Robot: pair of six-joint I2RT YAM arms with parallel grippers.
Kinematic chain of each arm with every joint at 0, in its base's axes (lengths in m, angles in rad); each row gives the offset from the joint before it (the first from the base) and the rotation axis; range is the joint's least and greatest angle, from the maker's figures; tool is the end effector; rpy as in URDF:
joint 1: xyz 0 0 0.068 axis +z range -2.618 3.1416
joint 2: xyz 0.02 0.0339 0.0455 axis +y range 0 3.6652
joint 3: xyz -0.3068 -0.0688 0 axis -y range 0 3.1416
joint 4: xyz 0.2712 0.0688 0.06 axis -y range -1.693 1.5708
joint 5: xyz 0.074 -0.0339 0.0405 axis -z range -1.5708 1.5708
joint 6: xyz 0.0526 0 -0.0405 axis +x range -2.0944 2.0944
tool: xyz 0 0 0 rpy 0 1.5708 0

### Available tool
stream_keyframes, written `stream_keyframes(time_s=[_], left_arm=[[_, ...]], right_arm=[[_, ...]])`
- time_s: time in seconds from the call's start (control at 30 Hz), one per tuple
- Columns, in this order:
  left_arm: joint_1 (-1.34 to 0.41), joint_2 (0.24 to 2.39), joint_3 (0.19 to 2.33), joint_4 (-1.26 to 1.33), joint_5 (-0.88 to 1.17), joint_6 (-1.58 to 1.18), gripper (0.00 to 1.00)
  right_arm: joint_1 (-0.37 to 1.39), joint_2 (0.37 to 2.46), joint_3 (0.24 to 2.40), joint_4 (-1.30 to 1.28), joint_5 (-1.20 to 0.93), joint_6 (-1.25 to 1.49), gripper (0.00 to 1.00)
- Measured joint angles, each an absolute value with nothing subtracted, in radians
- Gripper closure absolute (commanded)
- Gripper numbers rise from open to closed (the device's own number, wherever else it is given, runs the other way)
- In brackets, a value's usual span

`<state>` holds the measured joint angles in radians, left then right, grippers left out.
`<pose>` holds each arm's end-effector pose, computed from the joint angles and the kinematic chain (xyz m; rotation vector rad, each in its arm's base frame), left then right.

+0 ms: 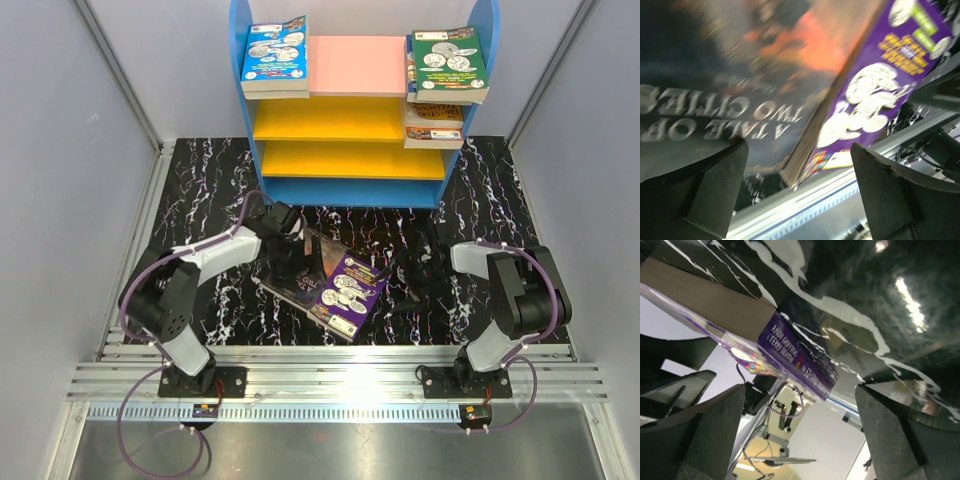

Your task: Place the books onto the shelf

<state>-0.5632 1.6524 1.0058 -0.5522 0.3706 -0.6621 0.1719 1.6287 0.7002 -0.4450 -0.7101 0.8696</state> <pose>0.2793 -0.1989 0.1892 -0.0419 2.9529 -0.7720 0.2607 0.0801 0.1269 -0.8517 -2.6390 -1.0277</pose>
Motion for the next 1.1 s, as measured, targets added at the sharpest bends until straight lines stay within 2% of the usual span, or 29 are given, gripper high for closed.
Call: stream_keyframes(time_s=[0.5, 0.6, 0.63, 0.73, 0.77, 0.87, 1.1], left_arm=[[-0.665, 1.821, 1.111, -0.474, 0.59, -0.658, 0.1], [-0.668, 1.831, 1.112, -0.476, 0.626, -0.655, 0.17], [-0.672, 1.843, 1.113, -0.475, 0.648, -0.656, 0.29], [-0.679, 1.875, 1.098, -0.484, 0.711, -0.665, 0.53], [-0.683, 1.888, 1.091, -0.487, 0.731, -0.663, 0.75], [-0.691, 1.912, 1.076, -0.493, 0.756, -0.68, 1.0], [-0.705, 1.908, 1.068, -0.476, 0.759, -0.682, 1.0]], right_arm=[[0.252, 1.749, 0.767, -0.228, -0.764, 0.991, 0.0], [0.254, 1.758, 0.768, -0.179, -0.766, 1.01, 0.0], [0.256, 1.76, 0.768, -0.157, -0.769, 1.012, 0.0], [0.257, 1.763, 0.763, -0.1, -0.772, 1.021, 0.0], [0.257, 1.762, 0.76, -0.081, -0.773, 1.023, 0.0], [0.258, 1.749, 0.75, -0.056, -0.776, 1.021, 0.0], [0.273, 1.681, 0.737, -0.158, -0.719, 0.976, 0.0]])
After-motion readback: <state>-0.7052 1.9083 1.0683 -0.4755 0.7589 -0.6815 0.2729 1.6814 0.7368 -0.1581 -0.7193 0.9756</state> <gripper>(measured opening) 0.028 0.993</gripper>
